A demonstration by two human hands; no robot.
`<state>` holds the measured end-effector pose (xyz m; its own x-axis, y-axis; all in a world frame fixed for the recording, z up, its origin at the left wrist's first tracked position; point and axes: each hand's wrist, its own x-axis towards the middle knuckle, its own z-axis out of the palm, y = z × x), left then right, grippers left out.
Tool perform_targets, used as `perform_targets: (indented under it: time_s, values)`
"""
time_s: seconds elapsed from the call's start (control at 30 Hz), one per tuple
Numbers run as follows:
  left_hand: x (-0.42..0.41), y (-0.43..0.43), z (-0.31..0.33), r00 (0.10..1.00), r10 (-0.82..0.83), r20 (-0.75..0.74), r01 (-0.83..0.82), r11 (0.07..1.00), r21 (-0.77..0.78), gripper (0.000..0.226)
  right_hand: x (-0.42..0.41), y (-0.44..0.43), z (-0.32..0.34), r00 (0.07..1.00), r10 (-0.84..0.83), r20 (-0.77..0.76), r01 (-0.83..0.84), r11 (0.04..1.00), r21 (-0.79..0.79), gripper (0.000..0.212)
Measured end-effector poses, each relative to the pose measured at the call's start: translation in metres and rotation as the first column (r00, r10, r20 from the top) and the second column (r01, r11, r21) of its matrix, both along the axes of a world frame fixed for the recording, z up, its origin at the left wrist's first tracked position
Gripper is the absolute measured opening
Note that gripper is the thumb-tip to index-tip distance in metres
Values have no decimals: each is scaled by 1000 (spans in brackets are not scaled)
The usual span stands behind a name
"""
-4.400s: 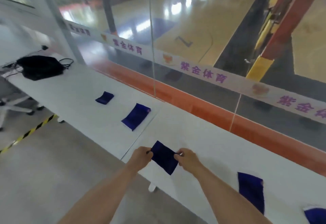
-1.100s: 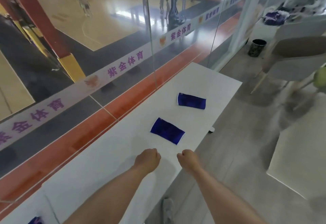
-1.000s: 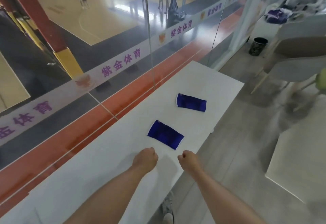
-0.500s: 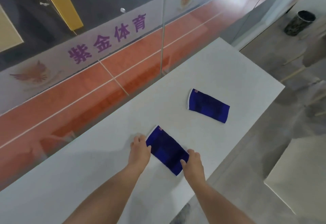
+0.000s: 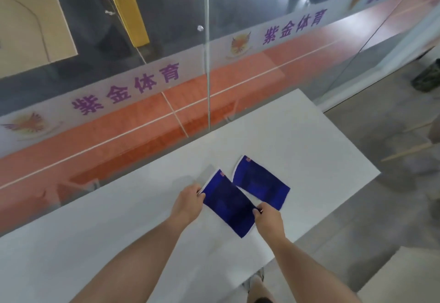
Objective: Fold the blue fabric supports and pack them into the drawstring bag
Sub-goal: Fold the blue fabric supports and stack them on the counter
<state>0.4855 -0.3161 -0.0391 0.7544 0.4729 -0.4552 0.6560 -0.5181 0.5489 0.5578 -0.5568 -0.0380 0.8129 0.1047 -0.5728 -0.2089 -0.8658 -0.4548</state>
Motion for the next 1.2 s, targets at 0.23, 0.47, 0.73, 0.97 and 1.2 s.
perform_targets:
  time_s: [0.23, 0.47, 0.73, 0.97, 1.2]
  values:
    - [81, -65, 14, 994, 104, -16, -104, 995, -7, 20, 108, -64, 11, 993, 113, 25, -113, 994, -11, 25]
    - [116, -79, -9, 982, 165, -93, -165, 986, 9, 21, 147, -75, -17, 997, 70, -13, -70, 997, -19, 18]
    - [132, -73, -43, 978, 159, -133, -162, 987, -11, 19, 160, -67, -45, 999, 34, -33, -35, 998, -44, 18]
    - [128, -77, -61, 990, 47, -134, -39, 997, 66, 33, 142, -68, -46, 997, 41, -62, -48, 991, -125, 30]
    - [136, -84, -65, 990, 39, -138, -38, 999, 4, 9, 132, -57, -46, 993, -56, -104, 43, 992, -121, 12]
